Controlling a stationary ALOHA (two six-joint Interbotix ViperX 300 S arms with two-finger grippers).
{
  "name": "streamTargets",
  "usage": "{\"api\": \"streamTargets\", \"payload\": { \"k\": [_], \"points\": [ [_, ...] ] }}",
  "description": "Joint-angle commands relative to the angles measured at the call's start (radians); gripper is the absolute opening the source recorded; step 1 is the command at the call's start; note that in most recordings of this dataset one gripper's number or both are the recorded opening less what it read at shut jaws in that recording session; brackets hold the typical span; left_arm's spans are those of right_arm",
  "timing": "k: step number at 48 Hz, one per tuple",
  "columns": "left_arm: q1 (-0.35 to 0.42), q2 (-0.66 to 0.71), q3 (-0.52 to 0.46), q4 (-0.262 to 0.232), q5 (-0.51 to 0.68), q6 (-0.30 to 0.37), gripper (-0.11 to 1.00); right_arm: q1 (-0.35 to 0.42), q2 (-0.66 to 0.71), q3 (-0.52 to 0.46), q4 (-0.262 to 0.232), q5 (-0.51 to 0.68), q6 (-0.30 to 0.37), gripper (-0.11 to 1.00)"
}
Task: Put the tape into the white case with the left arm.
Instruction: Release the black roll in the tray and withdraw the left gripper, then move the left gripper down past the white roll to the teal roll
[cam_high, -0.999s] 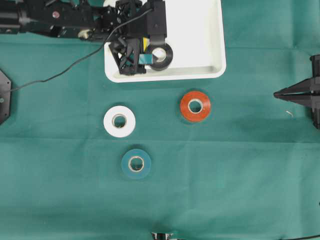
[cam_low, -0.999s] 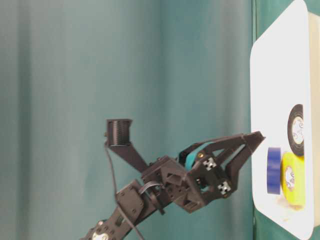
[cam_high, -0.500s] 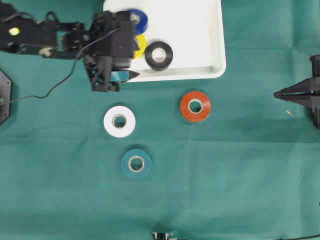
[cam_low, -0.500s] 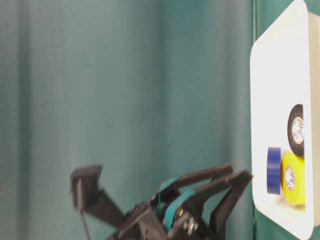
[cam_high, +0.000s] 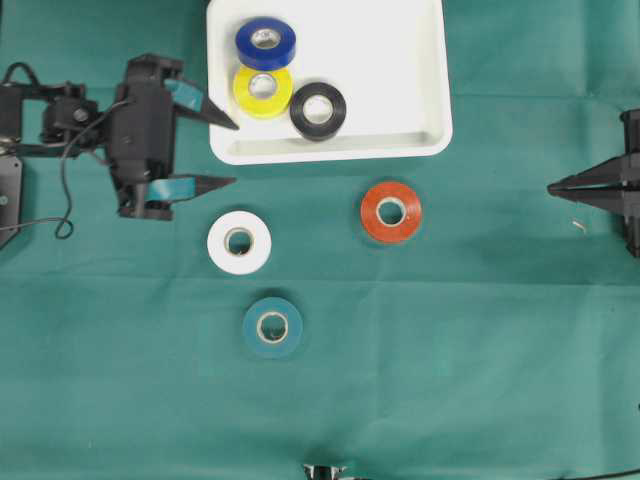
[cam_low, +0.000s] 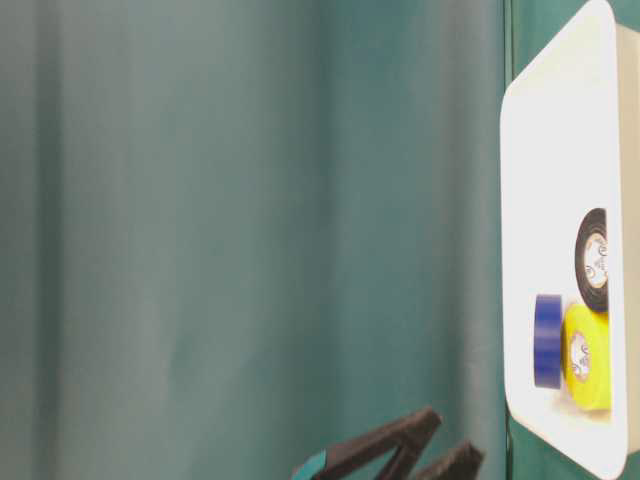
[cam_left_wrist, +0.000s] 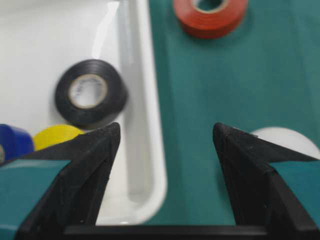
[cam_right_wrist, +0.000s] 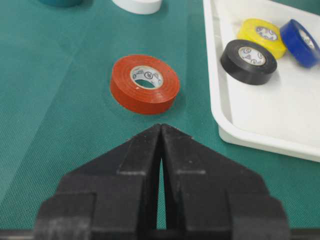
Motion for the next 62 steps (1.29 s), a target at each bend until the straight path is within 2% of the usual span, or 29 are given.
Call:
{"api": "streamTargets", "payload": {
  "k": [1, 13, 35, 43, 62],
  "points": [
    [-0.021, -0.038, 0.006, -0.003, -0.009, -0.003, 0.75, -0.002, 0.008, 0.003, -0.006, -0.006, 0.002, -0.09],
    [-0.040, -0.124, 0.083, -0.005, -0.011, -0.003, 0.75, -0.002, 0.008, 0.003, -0.006, -0.006, 0.002, -0.09],
    [-0.040, -0.373, 0.264, -0.005, -0.009, -0.028, 0.74, -0.002, 0.006, 0.003, -0.006, -0.006, 0.002, -0.09],
    [-0.041, -0.402, 0.279, -0.005, -0.009, -0.043, 0.74, -0.002, 0.008, 0.003, -0.006, -0.006, 0.002, -0.09],
    [-0.066, -0.364, 0.265, -0.005, -0.015, -0.044, 0.74, -0.002, 0.006, 0.003, -0.006, -0.006, 0.002, -0.09]
  ]
}}
